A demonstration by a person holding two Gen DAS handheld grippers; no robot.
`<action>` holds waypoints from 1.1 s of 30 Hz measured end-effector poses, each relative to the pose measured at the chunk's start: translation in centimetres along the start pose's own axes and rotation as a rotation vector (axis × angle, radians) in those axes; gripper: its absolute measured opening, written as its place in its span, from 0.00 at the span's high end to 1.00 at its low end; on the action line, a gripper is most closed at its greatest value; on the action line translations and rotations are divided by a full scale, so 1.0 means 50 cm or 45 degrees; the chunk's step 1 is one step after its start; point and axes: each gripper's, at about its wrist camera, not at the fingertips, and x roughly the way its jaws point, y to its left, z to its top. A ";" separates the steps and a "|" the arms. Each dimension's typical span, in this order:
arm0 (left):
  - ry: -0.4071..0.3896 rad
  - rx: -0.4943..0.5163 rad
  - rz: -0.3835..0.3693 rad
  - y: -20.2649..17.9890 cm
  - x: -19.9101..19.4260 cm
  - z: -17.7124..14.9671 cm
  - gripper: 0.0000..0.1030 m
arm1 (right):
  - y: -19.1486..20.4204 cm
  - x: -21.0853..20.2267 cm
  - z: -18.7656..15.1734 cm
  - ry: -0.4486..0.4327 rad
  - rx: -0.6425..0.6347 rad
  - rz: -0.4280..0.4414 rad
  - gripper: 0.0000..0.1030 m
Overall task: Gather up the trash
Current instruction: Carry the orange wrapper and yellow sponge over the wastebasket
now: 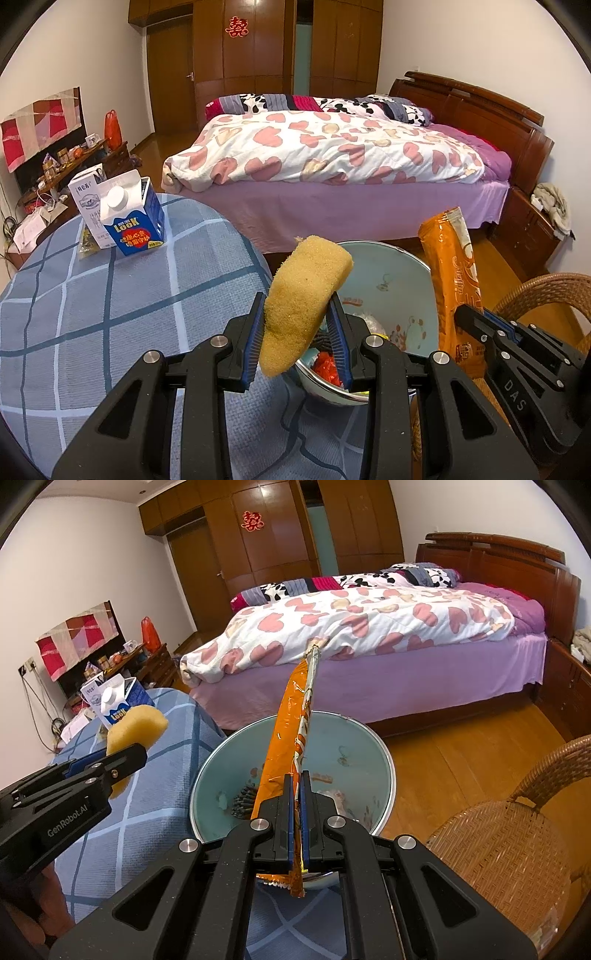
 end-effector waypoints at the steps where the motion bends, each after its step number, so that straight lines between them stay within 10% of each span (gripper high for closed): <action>1: -0.001 0.000 0.000 0.001 -0.001 0.000 0.68 | -0.001 0.002 0.001 0.002 0.001 -0.002 0.96; 33: 0.078 -0.007 -0.071 0.014 0.076 0.025 0.68 | -0.005 0.070 0.014 0.073 -0.025 -0.065 0.96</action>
